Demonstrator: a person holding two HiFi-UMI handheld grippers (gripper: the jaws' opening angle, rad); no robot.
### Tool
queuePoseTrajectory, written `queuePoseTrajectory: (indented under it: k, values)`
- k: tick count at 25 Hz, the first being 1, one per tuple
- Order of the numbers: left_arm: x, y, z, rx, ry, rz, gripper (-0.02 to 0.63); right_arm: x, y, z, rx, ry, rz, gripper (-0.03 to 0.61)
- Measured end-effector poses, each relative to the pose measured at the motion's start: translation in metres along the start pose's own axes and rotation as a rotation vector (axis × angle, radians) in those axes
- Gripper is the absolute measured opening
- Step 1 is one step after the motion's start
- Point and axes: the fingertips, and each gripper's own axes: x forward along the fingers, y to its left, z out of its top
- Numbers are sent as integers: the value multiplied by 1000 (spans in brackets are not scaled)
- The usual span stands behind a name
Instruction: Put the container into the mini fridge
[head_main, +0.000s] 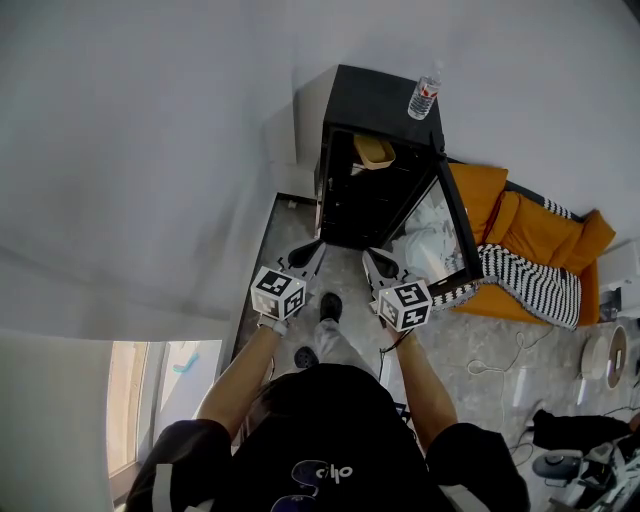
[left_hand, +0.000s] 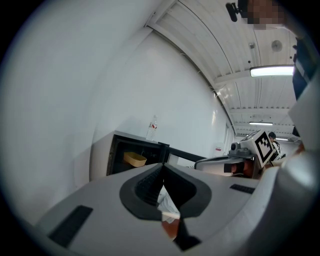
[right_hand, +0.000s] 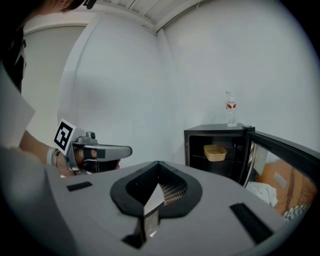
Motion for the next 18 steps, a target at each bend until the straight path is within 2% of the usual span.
queuePoseTrajectory:
  k: [18]
  values:
    - [17,-9,5,17,4,-10,8,-6,-16,5,-3,-10,7,8]
